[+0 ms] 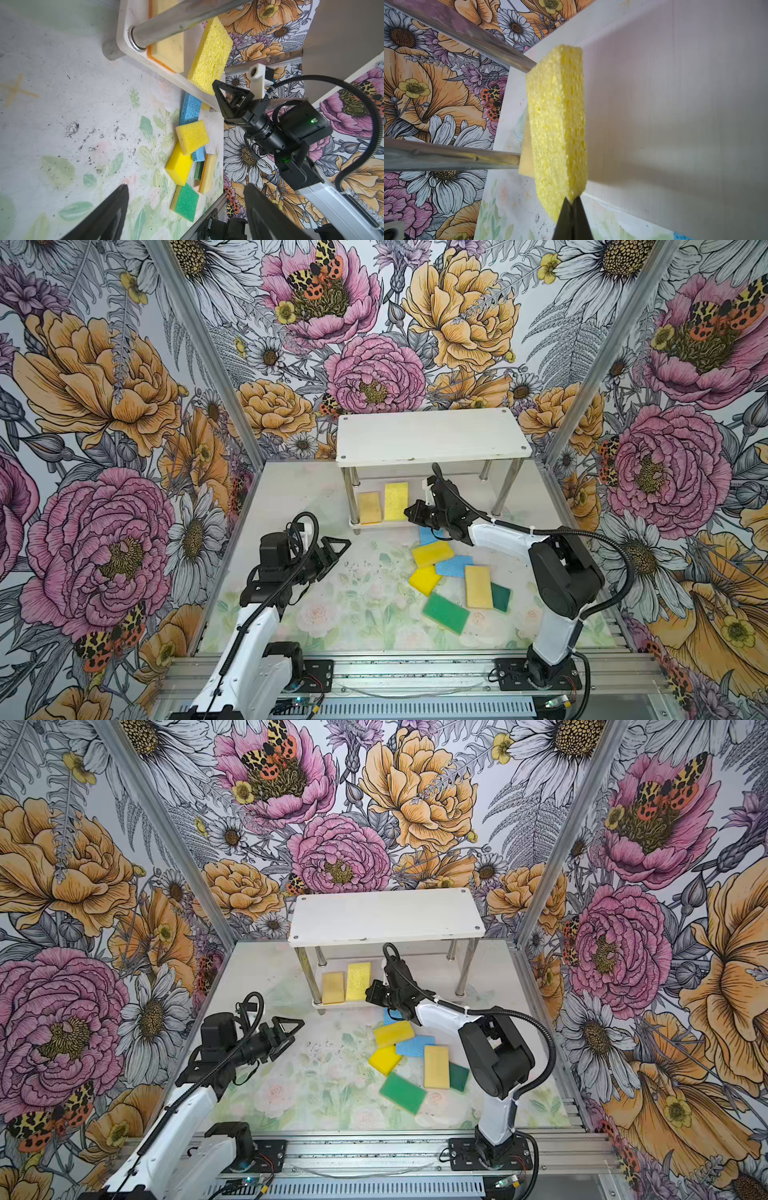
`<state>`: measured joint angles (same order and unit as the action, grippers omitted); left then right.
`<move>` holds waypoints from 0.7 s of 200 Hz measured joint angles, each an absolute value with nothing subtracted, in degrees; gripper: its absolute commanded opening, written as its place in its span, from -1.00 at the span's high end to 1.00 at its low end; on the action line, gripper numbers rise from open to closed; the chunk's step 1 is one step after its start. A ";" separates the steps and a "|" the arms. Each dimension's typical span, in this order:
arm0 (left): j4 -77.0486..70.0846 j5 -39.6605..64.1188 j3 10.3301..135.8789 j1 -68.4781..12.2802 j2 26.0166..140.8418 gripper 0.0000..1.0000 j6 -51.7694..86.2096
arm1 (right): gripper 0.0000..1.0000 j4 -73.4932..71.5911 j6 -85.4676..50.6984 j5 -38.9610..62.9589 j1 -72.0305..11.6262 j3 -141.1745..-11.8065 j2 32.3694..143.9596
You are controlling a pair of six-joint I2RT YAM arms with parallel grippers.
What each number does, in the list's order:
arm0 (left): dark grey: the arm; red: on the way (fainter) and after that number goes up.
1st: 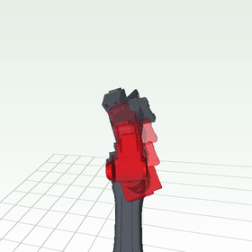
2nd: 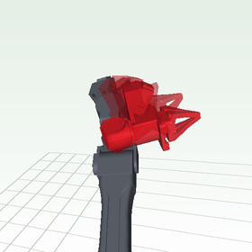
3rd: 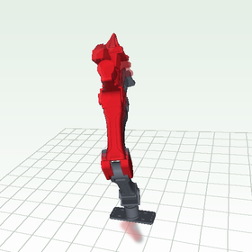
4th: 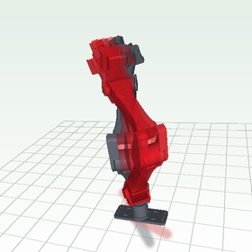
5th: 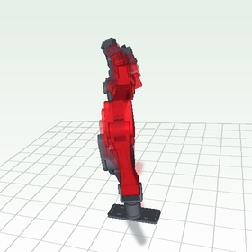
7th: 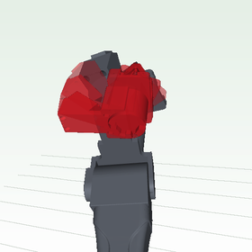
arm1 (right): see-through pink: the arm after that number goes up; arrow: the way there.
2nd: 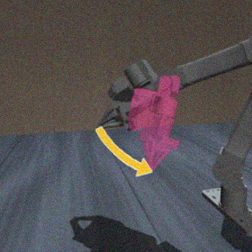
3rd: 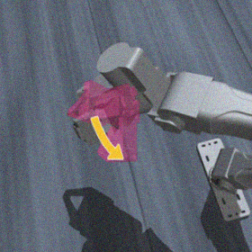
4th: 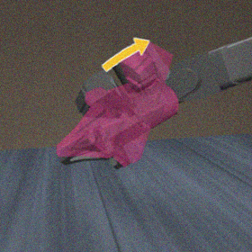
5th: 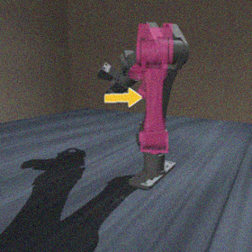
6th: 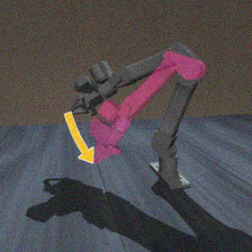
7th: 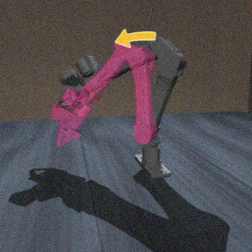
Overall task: Arrange cleaning sponges on a shelf
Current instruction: Place the cleaning sponge at the shelf.
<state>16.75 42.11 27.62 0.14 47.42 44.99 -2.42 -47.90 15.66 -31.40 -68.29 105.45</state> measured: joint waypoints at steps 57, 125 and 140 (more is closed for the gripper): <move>16.73 42.11 27.62 0.14 47.42 -0.76 44.97 | 1.00 -2.13 -47.27 16.80 -31.05 -70.81 108.16; 16.73 42.11 27.62 0.14 47.57 -0.77 44.97 | 1.00 -1.17 -46.50 18.13 -30.92 -71.85 109.45; 16.75 42.11 27.62 0.14 47.83 -0.77 44.99 | 1.00 -0.75 -46.37 18.33 -30.70 -71.85 109.65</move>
